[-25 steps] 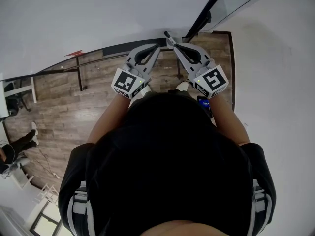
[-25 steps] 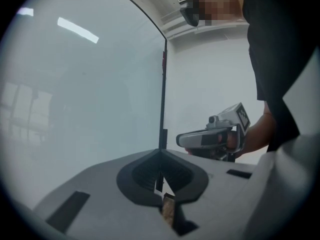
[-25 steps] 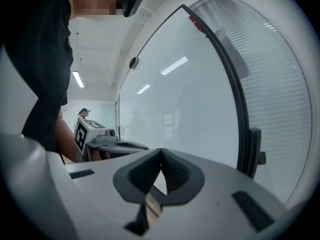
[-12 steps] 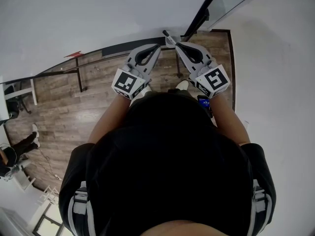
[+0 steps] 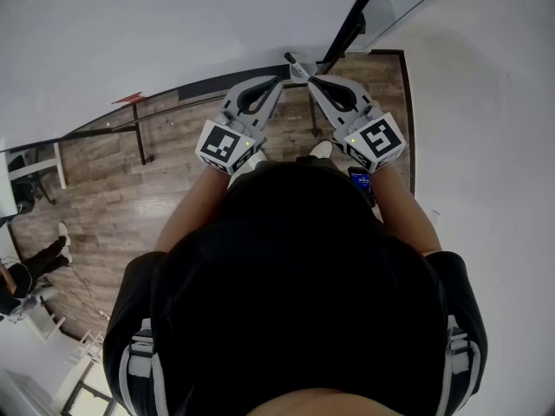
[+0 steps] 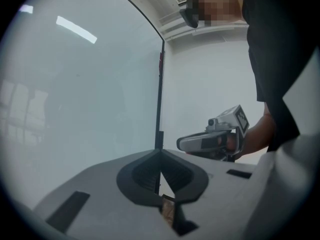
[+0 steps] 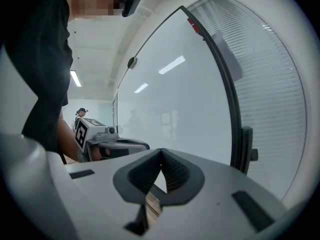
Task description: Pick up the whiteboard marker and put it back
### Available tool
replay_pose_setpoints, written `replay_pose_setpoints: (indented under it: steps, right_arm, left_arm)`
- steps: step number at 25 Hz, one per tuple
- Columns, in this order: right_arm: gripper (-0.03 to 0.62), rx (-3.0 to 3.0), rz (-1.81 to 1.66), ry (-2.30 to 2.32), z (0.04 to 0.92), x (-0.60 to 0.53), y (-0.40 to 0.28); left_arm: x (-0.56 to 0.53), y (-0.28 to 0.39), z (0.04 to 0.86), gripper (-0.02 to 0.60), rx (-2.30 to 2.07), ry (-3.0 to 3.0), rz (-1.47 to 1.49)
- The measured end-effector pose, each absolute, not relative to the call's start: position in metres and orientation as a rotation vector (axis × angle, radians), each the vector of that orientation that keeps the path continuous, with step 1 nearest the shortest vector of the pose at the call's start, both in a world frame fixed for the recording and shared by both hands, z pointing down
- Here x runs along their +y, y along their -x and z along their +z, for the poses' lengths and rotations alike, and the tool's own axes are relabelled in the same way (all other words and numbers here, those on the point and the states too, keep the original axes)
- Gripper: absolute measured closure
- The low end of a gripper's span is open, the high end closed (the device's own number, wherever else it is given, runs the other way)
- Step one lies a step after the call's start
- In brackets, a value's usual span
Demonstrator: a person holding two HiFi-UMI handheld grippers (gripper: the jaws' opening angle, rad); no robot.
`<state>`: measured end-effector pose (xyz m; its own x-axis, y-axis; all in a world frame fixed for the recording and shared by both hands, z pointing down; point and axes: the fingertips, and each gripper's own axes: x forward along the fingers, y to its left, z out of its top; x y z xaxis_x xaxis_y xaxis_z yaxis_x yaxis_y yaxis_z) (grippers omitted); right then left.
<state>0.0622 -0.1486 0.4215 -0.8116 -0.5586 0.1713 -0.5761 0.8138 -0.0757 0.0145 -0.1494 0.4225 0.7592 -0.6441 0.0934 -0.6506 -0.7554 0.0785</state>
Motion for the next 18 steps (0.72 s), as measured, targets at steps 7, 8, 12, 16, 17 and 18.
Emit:
replay_pose_setpoints:
  steps: [7, 8, 12, 16, 17, 18]
  right_arm:
    - [0.594, -2.853, 0.187, -0.913, 0.420, -0.156, -0.065]
    - [0.594, -2.853, 0.186, -0.916, 0.419, -0.158, -0.065]
    - [0.594, -2.848, 0.189, -0.928, 0.418, -0.161, -0.064]
    - [0.594, -2.851, 0.191, -0.931, 0.416, -0.160, -0.060]
    - [0.594, -2.851, 0.190, -0.932, 0.415, -0.160, -0.060]
    - [0.594, -2.852, 0.190, -0.933, 0.415, -0.159, -0.059]
  left_arm:
    - [-0.156, -0.010, 0.422, 0.577, -1.059, -2.840, 0.082]
    - [-0.156, -0.010, 0.421, 0.577, -1.061, -2.842, 0.079]
    - [-0.158, -0.007, 0.419, 0.577, -1.062, -2.848, 0.080]
    - [-0.158, -0.005, 0.415, 0.577, -1.064, -2.849, 0.068]
    - [-0.158, -0.004, 0.415, 0.577, -1.064, -2.849, 0.067]
    - [-0.157, -0.003, 0.415, 0.577, -1.064, -2.849, 0.066]
